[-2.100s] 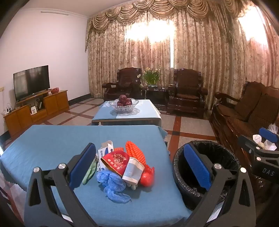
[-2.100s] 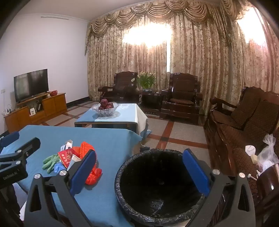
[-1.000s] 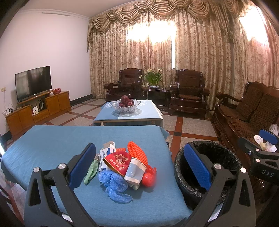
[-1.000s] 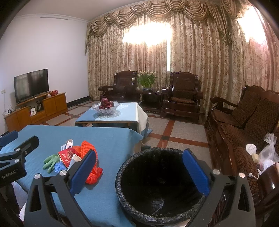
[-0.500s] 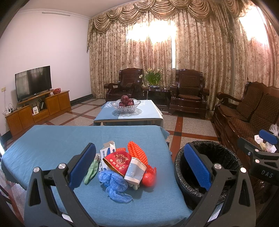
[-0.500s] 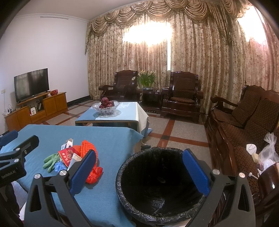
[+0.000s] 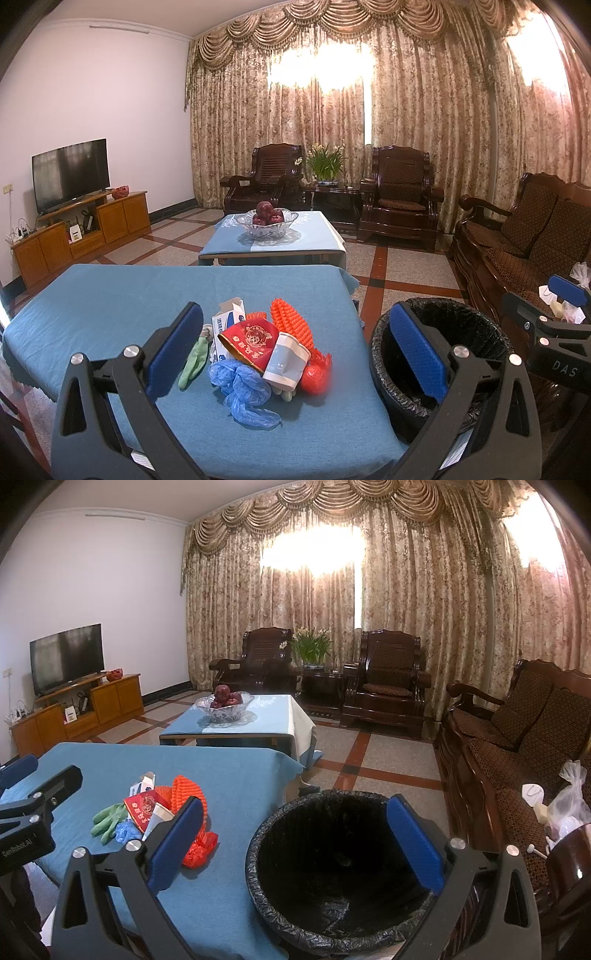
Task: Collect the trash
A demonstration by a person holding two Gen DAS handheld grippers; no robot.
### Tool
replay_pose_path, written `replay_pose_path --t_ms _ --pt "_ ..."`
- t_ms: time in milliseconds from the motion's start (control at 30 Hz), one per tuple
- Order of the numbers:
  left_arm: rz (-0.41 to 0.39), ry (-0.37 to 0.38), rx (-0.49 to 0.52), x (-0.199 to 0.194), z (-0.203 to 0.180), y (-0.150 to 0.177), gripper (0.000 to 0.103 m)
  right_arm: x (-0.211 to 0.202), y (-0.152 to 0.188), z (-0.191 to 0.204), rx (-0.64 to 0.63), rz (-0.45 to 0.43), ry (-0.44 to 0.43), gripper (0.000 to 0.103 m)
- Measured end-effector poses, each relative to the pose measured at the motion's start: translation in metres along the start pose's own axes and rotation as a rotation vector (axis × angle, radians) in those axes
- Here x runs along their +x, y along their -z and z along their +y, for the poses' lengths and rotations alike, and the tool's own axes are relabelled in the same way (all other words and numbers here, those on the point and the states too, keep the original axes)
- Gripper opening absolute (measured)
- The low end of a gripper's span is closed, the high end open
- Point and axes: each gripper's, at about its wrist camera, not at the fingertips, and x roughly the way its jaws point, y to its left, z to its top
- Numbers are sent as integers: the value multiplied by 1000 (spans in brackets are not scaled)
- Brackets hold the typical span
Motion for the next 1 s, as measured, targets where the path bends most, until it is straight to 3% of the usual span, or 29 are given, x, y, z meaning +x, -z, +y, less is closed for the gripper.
replay_pose_path --t_ms 633,800,1000 --pt "1 0 -1 0 0 0 98 0 -1 0 2 3 -2 97" --pt "2 1 -1 0 0 0 98 14 21 13 -1 5 -6 97" --pt "4 -1 -5 0 0 0 98 23 22 8 -5 8 -14 97"
